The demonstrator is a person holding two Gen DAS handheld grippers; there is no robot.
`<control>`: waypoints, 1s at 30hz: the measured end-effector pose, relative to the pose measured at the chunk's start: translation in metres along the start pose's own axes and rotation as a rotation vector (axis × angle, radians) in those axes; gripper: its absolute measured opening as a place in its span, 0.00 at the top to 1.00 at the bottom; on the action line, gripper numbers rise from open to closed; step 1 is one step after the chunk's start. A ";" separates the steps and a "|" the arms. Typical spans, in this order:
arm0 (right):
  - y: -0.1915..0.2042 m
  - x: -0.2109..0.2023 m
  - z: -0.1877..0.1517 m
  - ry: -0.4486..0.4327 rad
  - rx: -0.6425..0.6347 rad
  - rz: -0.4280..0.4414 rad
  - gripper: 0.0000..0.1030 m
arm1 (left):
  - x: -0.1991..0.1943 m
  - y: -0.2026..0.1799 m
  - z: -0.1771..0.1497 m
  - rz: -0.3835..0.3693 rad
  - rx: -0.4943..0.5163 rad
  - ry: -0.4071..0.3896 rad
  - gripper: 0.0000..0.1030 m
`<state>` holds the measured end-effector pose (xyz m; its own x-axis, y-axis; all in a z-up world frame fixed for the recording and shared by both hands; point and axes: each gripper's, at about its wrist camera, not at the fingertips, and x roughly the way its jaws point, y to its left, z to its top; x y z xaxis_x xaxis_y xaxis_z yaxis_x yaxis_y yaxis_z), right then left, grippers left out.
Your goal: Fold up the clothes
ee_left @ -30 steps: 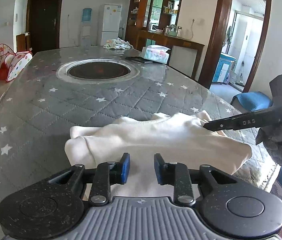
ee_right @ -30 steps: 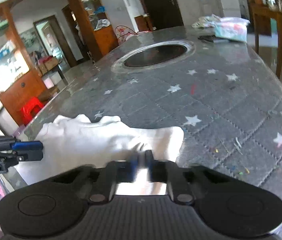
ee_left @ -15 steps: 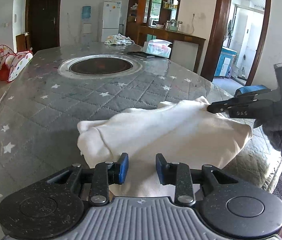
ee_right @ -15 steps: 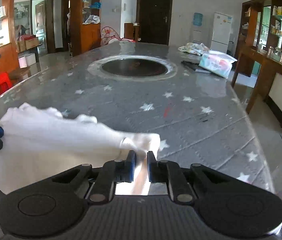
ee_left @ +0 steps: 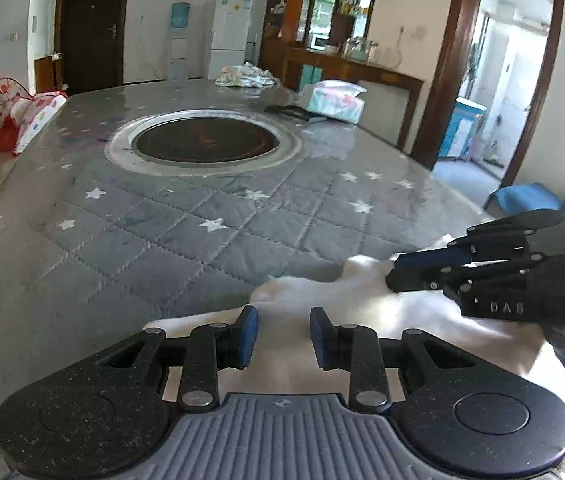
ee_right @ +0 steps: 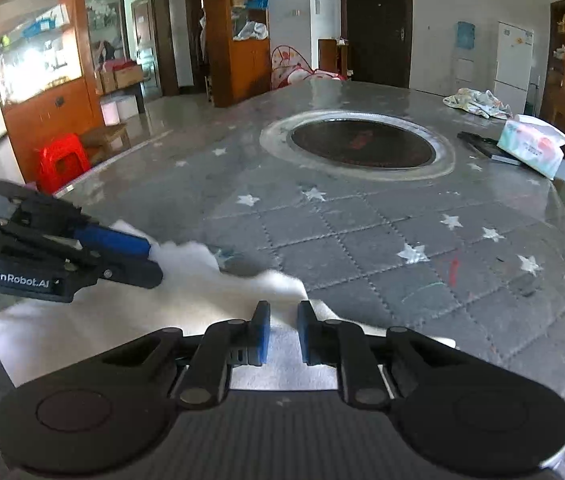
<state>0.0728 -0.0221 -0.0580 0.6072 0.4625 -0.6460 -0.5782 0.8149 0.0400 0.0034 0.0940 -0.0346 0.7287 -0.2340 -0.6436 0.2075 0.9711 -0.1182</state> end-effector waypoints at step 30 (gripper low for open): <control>0.017 -0.058 -0.019 -0.018 -0.114 0.042 0.68 | -0.054 -0.068 -0.044 -0.087 0.112 -0.087 0.71</control>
<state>0.0172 -0.0416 -0.0340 0.5901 0.5029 -0.6316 -0.6611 0.7501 -0.0204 -0.0789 0.0424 -0.0256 0.7577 -0.3246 -0.5662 0.3402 0.9368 -0.0819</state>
